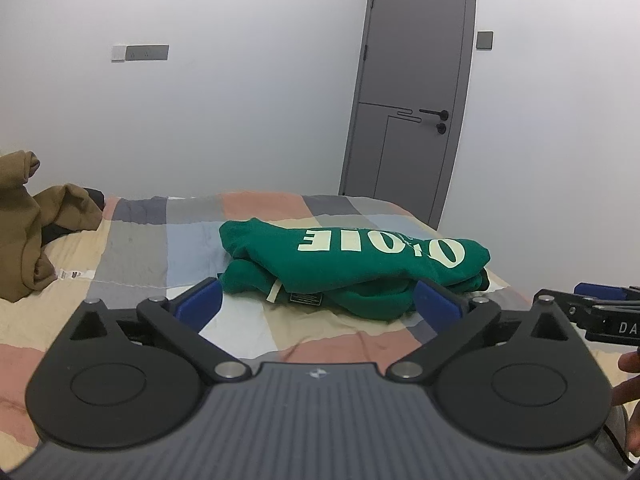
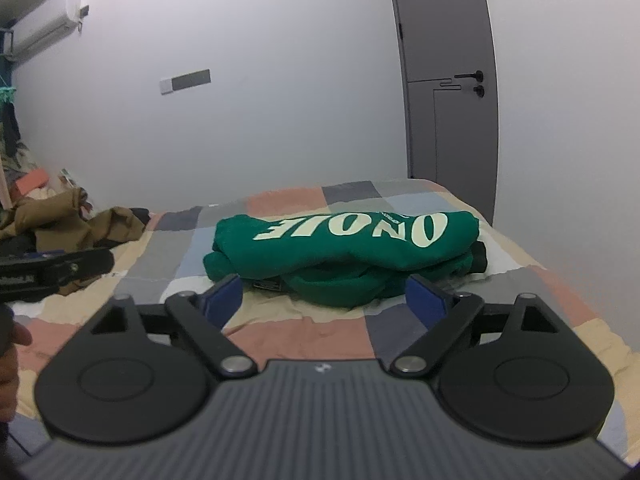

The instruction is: Fold large clothes

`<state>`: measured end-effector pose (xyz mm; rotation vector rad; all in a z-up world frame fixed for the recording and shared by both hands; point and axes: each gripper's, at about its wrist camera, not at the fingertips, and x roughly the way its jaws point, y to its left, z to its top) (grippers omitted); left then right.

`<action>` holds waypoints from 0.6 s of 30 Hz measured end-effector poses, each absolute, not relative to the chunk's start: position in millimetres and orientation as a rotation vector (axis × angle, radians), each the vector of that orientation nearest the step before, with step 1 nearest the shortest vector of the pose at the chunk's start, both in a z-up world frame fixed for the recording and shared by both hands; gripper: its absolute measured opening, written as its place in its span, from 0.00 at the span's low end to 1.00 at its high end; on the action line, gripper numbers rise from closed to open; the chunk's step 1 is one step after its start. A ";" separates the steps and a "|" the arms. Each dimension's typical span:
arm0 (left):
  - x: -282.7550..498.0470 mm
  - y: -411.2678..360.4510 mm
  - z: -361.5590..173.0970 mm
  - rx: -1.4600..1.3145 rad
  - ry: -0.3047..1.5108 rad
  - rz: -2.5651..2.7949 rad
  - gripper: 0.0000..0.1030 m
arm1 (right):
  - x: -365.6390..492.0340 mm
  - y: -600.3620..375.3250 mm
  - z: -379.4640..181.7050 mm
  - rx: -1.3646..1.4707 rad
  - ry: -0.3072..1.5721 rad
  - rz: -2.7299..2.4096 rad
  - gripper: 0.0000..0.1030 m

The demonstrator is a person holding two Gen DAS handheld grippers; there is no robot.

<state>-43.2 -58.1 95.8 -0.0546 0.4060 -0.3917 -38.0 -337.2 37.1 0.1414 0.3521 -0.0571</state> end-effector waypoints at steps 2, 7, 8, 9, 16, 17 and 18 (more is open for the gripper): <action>-44.1 -57.8 96.4 -0.049 0.402 -0.382 1.00 | -37.0 -337.3 36.7 0.147 0.358 -0.059 0.87; -45.5 -56.3 97.3 -0.051 0.406 -0.379 1.00 | -36.4 -334.3 36.2 0.146 0.361 -0.069 0.87; -46.4 -56.4 97.5 -0.049 0.408 -0.376 1.00 | -36.9 -333.5 36.2 0.145 0.358 -0.071 0.87; -46.6 -56.6 97.6 -0.047 0.412 -0.375 1.00 | -37.8 -332.4 36.4 0.145 0.356 -0.072 0.87; -48.6 -57.0 98.3 -0.044 0.422 -0.380 1.00 | -38.3 -331.3 37.7 0.135 0.360 -0.066 0.87; -49.0 -56.8 98.6 -0.044 0.422 -0.380 1.00 | -38.6 -330.7 37.4 0.132 0.362 -0.066 0.87; -49.2 -56.5 99.1 -0.044 0.421 -0.379 1.00 | -38.4 -330.0 37.3 0.132 0.365 -0.064 0.87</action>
